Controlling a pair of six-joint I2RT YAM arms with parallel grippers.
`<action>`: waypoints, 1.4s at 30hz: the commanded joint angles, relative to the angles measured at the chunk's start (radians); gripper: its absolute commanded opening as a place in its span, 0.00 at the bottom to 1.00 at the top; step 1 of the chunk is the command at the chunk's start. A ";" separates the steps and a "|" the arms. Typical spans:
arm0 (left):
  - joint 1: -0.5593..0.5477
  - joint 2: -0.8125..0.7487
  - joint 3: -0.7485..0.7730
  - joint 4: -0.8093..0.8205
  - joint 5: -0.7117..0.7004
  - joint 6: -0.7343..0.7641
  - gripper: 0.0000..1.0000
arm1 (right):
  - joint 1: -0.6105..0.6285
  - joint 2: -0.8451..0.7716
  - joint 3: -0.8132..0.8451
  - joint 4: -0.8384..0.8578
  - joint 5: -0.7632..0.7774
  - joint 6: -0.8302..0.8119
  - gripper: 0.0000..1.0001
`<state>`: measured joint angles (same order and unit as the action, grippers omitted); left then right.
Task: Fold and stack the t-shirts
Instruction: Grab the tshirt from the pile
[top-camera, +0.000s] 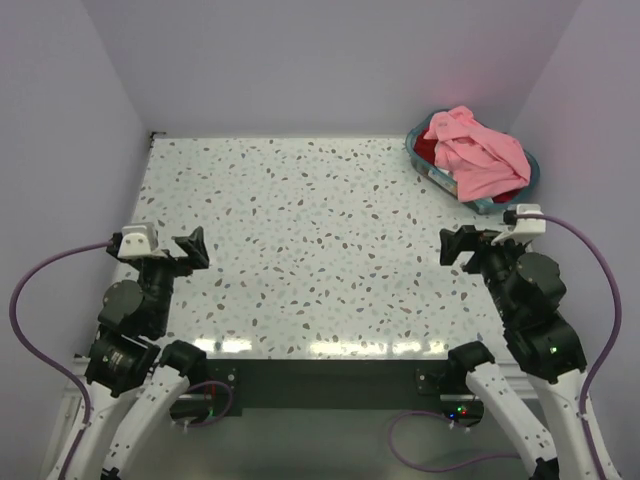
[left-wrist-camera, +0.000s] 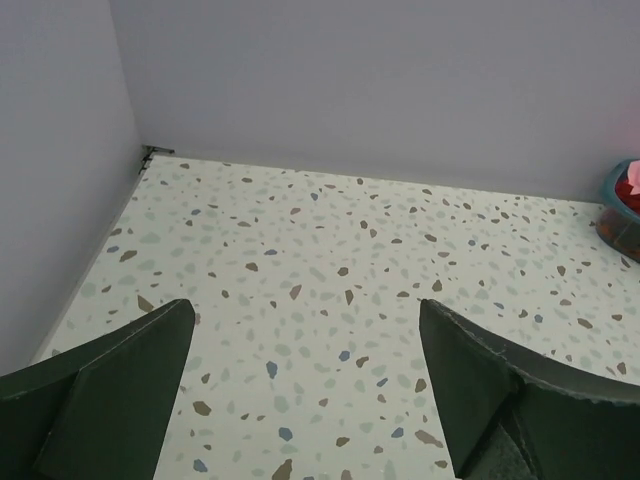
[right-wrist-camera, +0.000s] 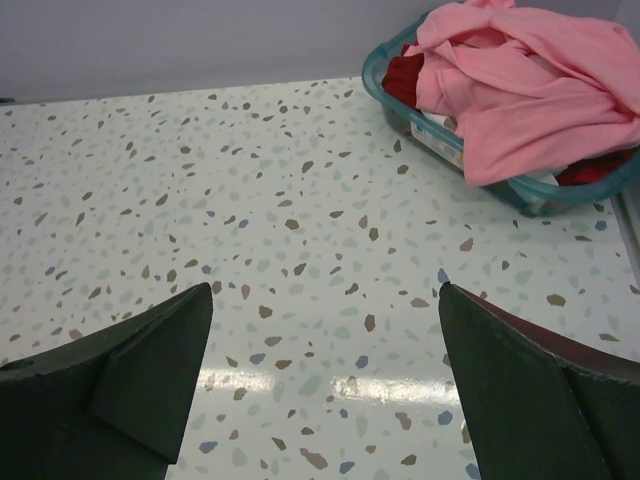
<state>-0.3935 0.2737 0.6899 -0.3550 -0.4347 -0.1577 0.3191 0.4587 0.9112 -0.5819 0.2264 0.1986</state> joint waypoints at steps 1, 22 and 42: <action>-0.002 0.019 -0.023 0.060 0.007 -0.034 1.00 | 0.001 0.034 0.003 0.036 0.033 0.028 0.99; -0.143 0.008 -0.089 0.053 0.091 -0.215 1.00 | -0.073 0.789 0.376 0.212 0.232 -0.077 0.98; -0.143 0.294 -0.018 0.014 -0.009 -0.313 1.00 | -0.318 1.630 1.035 0.363 0.205 -0.151 0.87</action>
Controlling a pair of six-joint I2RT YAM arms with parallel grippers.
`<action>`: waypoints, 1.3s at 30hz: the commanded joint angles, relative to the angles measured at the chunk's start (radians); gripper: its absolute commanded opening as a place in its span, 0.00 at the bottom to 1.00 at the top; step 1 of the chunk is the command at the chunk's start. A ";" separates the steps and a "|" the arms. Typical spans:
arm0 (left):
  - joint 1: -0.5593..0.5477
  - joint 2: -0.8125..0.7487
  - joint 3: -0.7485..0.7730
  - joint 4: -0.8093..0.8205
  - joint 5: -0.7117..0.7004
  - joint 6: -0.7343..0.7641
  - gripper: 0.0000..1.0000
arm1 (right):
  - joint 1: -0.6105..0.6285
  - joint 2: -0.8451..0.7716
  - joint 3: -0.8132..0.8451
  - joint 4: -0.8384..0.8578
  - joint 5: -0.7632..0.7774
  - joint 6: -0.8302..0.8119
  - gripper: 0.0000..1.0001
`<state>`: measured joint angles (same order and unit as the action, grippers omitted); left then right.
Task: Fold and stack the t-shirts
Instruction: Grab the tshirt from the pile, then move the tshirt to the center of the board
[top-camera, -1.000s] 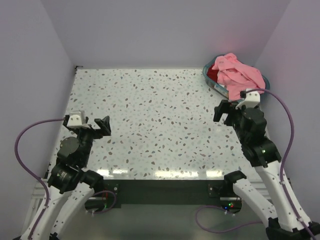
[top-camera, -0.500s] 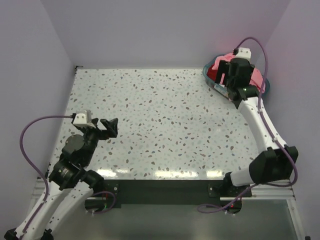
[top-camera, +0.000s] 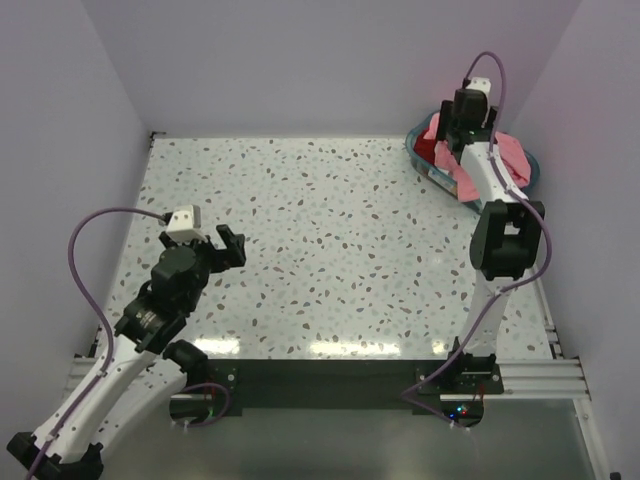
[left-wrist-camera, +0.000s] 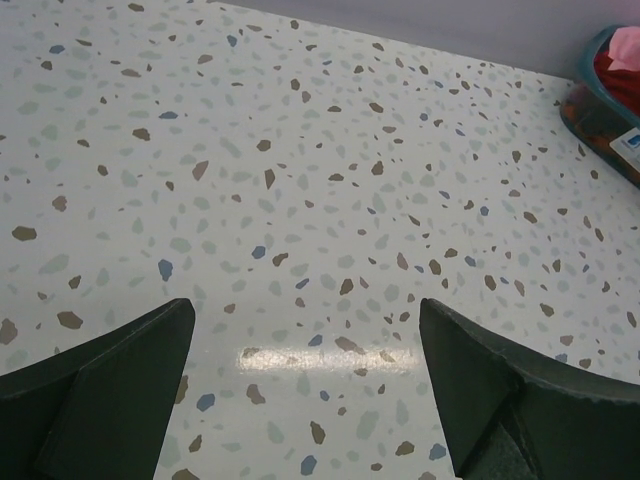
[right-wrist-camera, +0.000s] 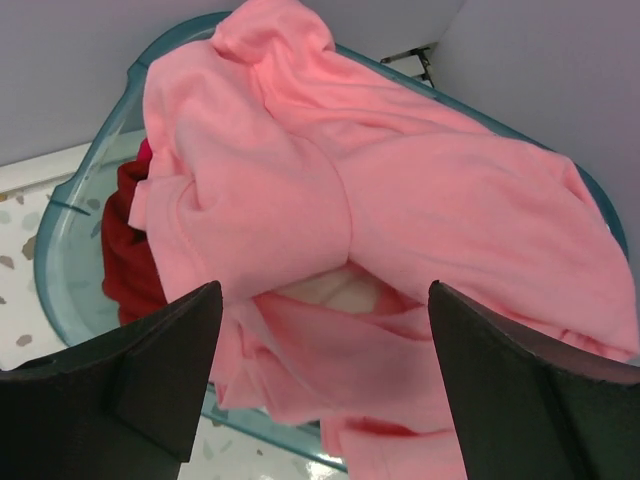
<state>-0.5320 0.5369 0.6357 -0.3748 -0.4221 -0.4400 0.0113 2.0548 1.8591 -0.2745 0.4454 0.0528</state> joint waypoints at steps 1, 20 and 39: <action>-0.005 0.041 0.041 0.031 -0.024 -0.029 1.00 | -0.008 0.069 0.106 0.070 -0.019 -0.004 0.86; -0.005 0.068 0.056 -0.010 0.045 -0.046 1.00 | -0.060 0.027 0.092 0.139 -0.125 -0.093 0.00; -0.005 0.090 0.251 -0.122 -0.021 0.006 1.00 | 0.446 -0.582 -0.099 -0.052 -0.414 0.054 0.00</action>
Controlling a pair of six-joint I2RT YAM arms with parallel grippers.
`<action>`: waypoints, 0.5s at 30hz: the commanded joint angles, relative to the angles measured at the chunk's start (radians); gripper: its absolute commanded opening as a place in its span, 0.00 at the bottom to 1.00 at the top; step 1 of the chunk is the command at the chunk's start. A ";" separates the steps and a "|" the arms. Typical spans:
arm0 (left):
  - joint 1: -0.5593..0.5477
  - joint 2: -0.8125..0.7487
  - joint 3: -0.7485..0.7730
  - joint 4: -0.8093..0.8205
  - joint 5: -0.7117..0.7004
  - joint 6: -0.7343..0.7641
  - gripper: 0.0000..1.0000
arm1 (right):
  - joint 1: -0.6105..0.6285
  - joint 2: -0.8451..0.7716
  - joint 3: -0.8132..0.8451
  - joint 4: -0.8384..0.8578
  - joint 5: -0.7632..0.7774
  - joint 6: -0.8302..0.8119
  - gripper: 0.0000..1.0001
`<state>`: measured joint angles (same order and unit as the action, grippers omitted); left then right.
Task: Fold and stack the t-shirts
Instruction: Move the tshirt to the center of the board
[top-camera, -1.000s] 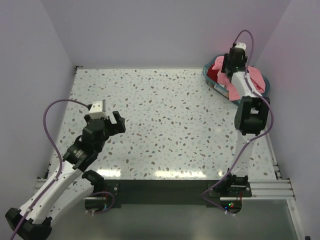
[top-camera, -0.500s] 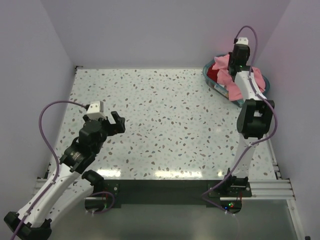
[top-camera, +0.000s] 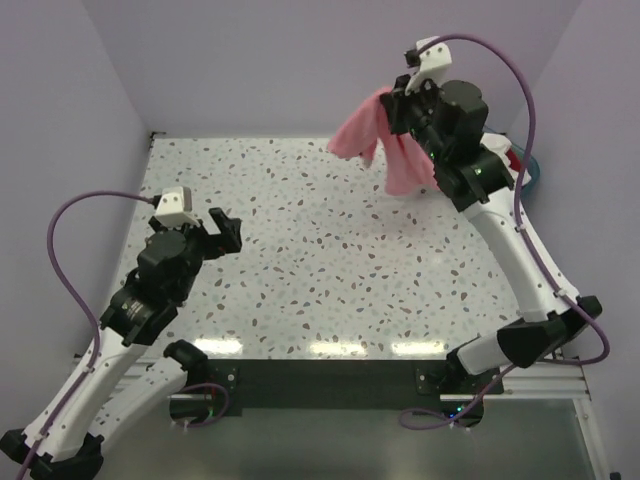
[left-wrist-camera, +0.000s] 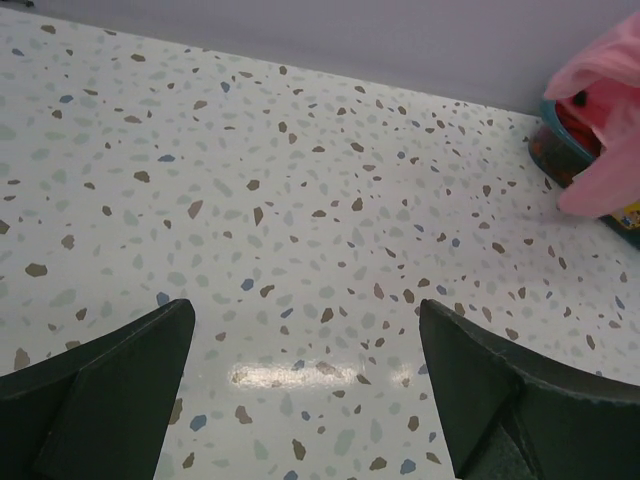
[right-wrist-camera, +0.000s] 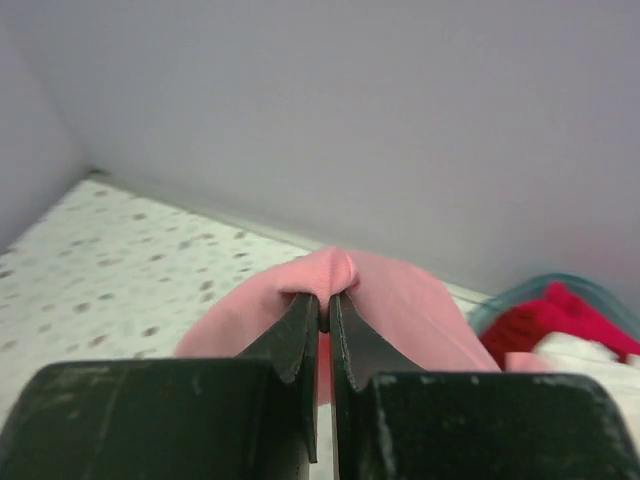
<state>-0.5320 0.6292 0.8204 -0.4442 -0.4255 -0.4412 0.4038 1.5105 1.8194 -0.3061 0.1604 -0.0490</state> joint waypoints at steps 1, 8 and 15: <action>-0.005 -0.012 0.071 -0.063 -0.019 0.006 1.00 | 0.111 -0.047 -0.107 -0.004 -0.215 0.196 0.00; -0.005 -0.083 0.051 -0.137 -0.042 0.002 1.00 | 0.414 0.025 -0.296 -0.019 -0.393 0.388 0.59; -0.005 -0.109 0.002 -0.206 -0.027 -0.045 1.00 | 0.435 -0.036 -0.503 -0.139 -0.155 0.381 0.65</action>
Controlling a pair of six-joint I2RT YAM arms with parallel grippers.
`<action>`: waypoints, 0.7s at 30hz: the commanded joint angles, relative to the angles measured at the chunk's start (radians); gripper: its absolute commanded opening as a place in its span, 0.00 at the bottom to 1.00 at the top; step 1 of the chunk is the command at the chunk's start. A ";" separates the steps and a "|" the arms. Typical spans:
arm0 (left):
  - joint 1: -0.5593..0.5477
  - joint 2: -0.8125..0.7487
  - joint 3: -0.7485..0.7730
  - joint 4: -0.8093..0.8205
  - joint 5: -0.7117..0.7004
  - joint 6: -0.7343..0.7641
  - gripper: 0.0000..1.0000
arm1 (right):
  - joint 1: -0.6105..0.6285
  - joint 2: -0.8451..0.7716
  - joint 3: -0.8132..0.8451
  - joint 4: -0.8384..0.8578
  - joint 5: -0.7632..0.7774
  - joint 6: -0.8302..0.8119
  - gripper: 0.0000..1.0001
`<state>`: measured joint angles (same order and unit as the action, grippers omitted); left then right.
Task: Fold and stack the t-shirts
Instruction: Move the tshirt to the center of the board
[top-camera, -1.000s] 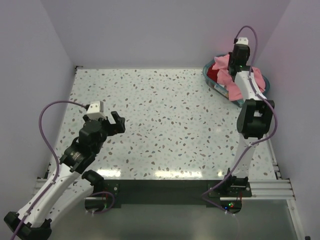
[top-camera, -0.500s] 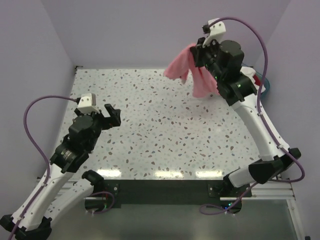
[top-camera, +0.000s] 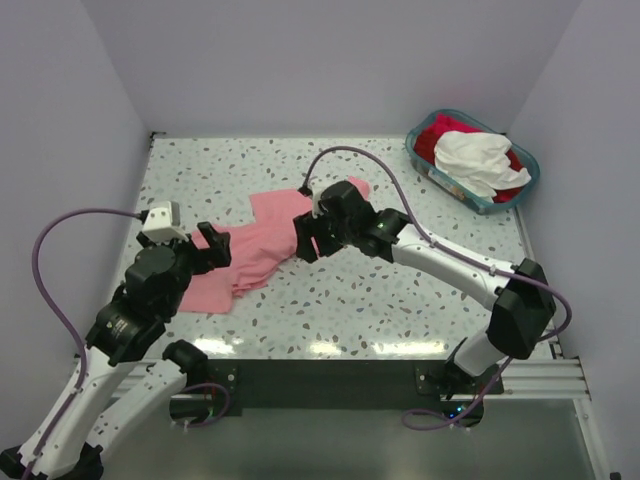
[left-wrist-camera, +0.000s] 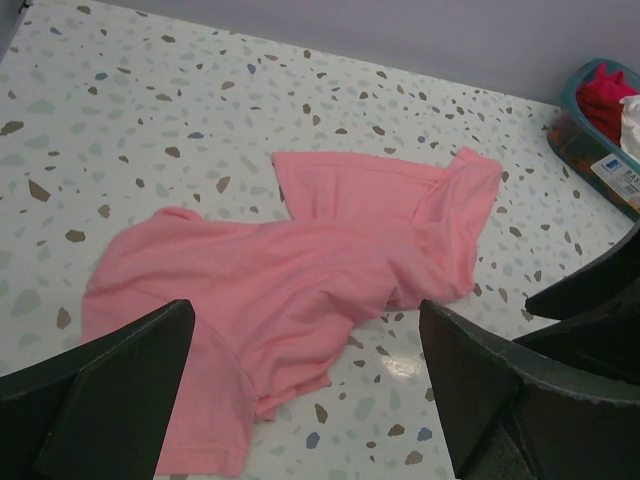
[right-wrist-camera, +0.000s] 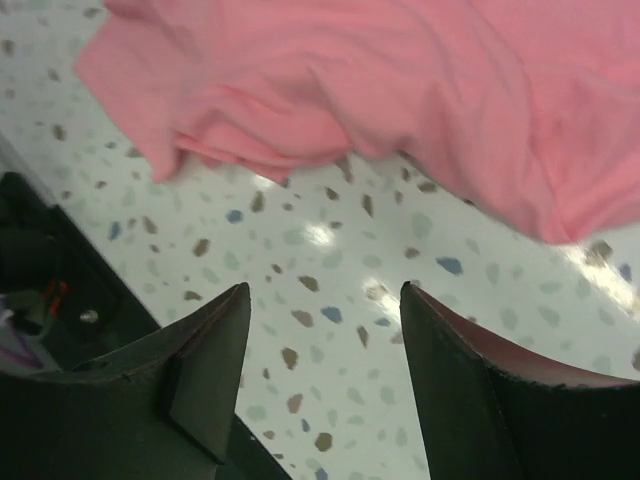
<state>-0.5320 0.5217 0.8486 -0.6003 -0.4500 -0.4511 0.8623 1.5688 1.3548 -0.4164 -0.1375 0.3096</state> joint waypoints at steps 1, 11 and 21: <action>-0.005 0.000 -0.032 -0.052 -0.004 -0.046 1.00 | -0.037 -0.101 -0.077 -0.028 0.177 0.013 0.64; -0.005 0.139 -0.150 0.062 -0.093 -0.216 1.00 | -0.327 0.020 -0.137 0.137 0.121 -0.018 0.61; 0.242 0.380 -0.249 0.264 -0.012 -0.255 1.00 | -0.448 0.278 -0.039 0.258 0.095 0.040 0.63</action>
<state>-0.3958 0.8608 0.6209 -0.4702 -0.5045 -0.6704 0.4267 1.8206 1.2572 -0.2523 -0.0181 0.3218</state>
